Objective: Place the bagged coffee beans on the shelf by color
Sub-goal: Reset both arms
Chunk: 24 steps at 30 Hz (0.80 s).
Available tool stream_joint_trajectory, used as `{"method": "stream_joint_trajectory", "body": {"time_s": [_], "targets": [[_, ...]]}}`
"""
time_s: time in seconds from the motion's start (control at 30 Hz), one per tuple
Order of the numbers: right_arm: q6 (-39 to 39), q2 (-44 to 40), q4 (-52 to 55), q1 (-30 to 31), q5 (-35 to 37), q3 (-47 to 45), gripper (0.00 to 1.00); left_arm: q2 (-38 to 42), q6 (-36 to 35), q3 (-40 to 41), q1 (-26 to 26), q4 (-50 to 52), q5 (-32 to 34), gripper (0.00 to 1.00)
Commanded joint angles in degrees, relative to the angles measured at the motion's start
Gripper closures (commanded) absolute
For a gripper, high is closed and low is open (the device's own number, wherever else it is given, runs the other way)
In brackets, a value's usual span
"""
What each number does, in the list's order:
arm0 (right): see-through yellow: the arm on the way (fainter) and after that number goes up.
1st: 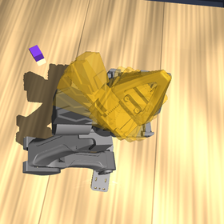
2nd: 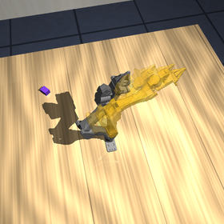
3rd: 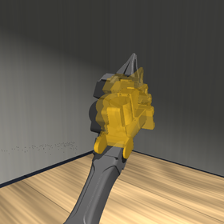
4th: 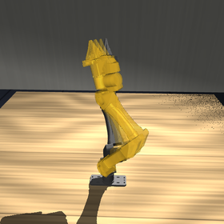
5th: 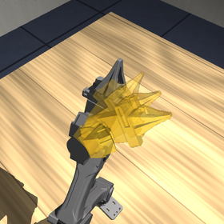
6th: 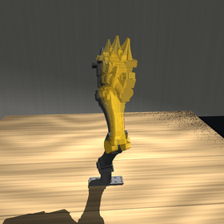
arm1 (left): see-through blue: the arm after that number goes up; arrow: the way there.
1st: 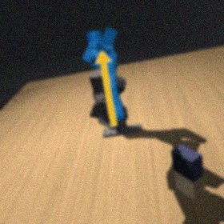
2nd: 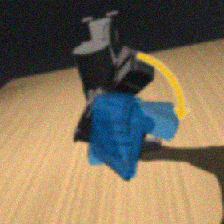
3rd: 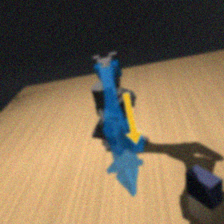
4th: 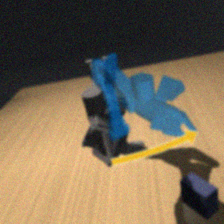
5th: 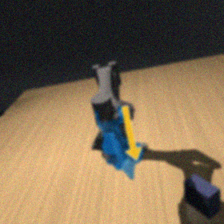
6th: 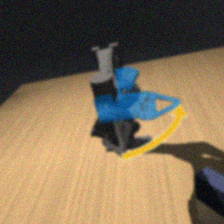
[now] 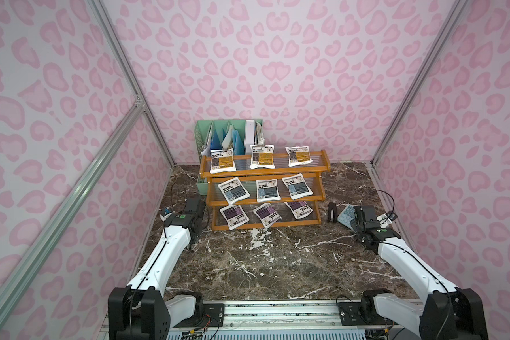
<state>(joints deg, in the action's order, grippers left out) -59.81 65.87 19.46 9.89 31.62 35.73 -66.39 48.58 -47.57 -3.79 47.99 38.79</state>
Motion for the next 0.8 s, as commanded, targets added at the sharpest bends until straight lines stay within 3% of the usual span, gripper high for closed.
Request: {"method": "stream_joint_trajectory", "body": {"time_s": [0.0, 0.1, 0.17, 0.3, 0.37, 0.47, 0.53, 0.63, 0.7, 0.77], "targets": [[16.6, 1.4, -16.2, -0.3, 8.7, -2.6, 0.18, 3.2, -3.0, 5.8, 0.5, -17.6, 7.2, 0.02], [26.1, 4.2, -30.1, -1.3, 8.8, -6.6, 0.12, 3.7, -8.1, 11.3, 0.5, -32.0, 10.9, 0.02], [34.3, 7.2, -39.5, -1.3, 8.5, -7.8, 0.11, 1.4, -15.3, 12.7, 0.5, -40.0, 11.0, 0.02], [42.5, 14.7, -56.2, -1.7, 8.7, -8.6, 0.10, -9.6, -20.9, 7.2, 1.1, -41.5, 10.6, 0.02], [51.4, 20.1, -66.1, -1.1, 6.7, -9.5, 0.12, -15.1, -22.0, 5.1, 1.4, -42.8, 7.8, 0.02], [58.2, 26.3, -81.2, 0.2, 8.7, -11.9, 0.09, -21.5, -23.0, 4.5, 1.3, -48.0, 3.3, 0.02], [57.3, 26.0, -79.6, -0.4, 6.4, -11.9, 0.09, -23.3, -24.6, 2.8, 1.4, -49.6, 2.0, 0.02], [55.3, 22.6, -85.1, -3.8, -2.2, -17.3, 0.06, -23.6, -29.4, 4.3, 1.4, -55.9, 2.8, 0.02], [54.1, 20.8, -90.9, -7.7, -12.4, -21.9, 0.00, -22.2, -34.3, 9.3, 2.0, -67.8, -1.4, 0.02], [54.3, 20.6, -91.6, -9.1, -19.4, -23.8, 0.00, -22.2, -36.4, 11.4, 2.2, -71.7, -4.6, 0.01]]}}
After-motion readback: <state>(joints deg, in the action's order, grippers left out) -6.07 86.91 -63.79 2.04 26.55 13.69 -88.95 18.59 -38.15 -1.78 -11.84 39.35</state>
